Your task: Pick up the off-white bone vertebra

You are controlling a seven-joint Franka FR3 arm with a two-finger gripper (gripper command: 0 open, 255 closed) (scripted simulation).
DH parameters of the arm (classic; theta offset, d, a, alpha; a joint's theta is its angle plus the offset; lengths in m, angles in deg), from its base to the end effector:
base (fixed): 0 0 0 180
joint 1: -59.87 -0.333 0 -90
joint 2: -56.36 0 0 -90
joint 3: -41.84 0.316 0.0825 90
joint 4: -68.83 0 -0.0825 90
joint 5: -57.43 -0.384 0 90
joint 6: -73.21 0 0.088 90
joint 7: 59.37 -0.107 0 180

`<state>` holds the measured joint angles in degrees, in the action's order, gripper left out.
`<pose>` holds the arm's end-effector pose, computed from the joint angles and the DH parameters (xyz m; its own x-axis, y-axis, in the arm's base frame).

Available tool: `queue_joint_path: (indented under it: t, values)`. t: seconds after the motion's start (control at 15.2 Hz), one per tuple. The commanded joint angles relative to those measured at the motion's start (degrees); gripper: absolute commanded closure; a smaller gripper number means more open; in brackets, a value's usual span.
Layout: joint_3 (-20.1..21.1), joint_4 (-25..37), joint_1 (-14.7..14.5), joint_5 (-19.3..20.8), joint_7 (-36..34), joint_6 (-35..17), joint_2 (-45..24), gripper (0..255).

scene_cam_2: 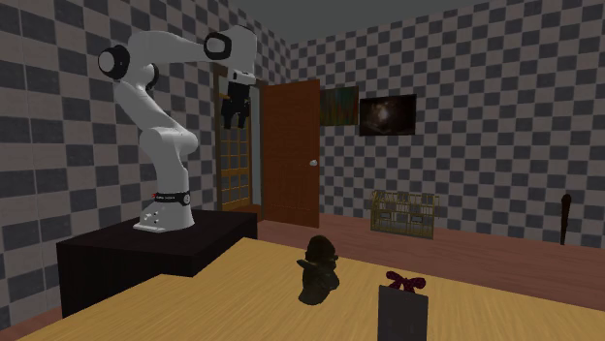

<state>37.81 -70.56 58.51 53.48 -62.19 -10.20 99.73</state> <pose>0.2961 -0.0100 0.5376 0.9729 -0.0571 -0.2241 -0.0825 -0.9910 -0.1057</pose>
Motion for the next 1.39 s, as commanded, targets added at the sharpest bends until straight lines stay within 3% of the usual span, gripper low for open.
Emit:
queue_joint_path:
  t: [0.0, 0.66, 1.32]
  values:
    - [0.0, 0.0, 0.0, 0.0, 0.0, 0.0, 0.0, 0]
    - [-4.1, 0.9, 1.9, 3.7, 4.4, -17.4, -17.2, 0]
    - [-7.7, 9.3, 3.5, 4.0, 8.6, -30.8, -37.8, 0]
